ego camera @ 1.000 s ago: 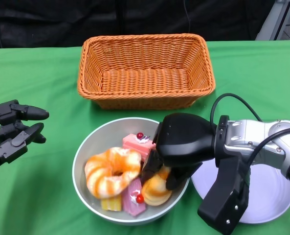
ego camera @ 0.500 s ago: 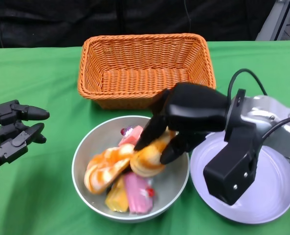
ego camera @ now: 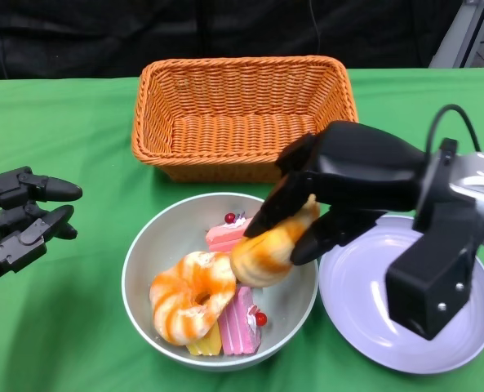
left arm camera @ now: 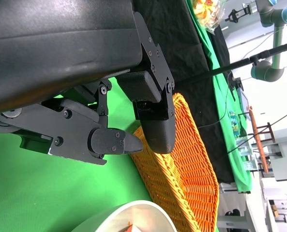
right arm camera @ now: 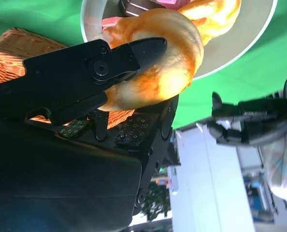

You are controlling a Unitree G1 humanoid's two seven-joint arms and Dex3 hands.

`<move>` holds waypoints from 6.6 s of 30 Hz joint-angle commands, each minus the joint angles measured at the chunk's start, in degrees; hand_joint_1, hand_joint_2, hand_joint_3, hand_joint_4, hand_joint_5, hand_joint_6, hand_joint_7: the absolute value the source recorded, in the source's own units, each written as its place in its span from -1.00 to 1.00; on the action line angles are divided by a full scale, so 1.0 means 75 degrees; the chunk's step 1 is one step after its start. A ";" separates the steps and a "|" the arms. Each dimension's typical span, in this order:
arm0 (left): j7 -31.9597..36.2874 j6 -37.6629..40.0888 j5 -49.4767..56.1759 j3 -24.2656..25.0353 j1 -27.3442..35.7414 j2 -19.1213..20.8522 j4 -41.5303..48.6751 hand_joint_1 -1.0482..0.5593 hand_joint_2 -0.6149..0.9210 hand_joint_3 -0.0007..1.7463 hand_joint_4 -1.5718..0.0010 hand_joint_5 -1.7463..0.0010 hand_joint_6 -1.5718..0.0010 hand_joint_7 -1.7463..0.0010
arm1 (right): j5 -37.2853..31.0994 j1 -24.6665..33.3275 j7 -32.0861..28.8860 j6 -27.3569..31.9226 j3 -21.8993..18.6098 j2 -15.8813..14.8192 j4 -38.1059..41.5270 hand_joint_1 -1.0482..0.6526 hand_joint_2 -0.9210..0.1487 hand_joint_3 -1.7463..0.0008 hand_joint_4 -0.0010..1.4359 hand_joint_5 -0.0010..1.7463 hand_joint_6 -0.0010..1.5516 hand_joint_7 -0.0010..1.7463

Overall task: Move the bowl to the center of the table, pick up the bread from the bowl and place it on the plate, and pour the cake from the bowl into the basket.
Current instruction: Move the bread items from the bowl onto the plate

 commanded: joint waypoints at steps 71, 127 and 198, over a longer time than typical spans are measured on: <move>-0.0299 -0.0292 -0.0048 0.0168 -0.0333 0.0242 0.0989 0.15 1.00 -0.70 0.08 -0.51 -0.11 0.08 | -0.1436 0.1382 -0.6816 -0.1566 -0.1115 0.0590 0.2365 -0.09 -0.94 0.99 0.08 0.20 0.50 -0.88; -0.0665 -0.4204 0.0467 -0.0466 -0.0055 0.0315 0.1257 -0.18 1.00 -0.84 -0.15 0.31 -0.33 0.93 | -0.2101 0.2302 -0.6993 -0.1336 -0.1608 -0.0248 0.1626 0.03 -0.78 1.00 0.24 0.18 0.26 -0.30; -0.0591 -0.4571 0.0076 -0.0291 -0.0183 0.0227 0.1472 -0.17 1.00 -0.85 -0.12 0.19 -0.38 0.97 | -0.2869 0.2984 -0.3377 0.2644 -0.0007 -0.1067 0.0206 0.00 -0.86 1.00 0.23 -0.26 0.35 -0.98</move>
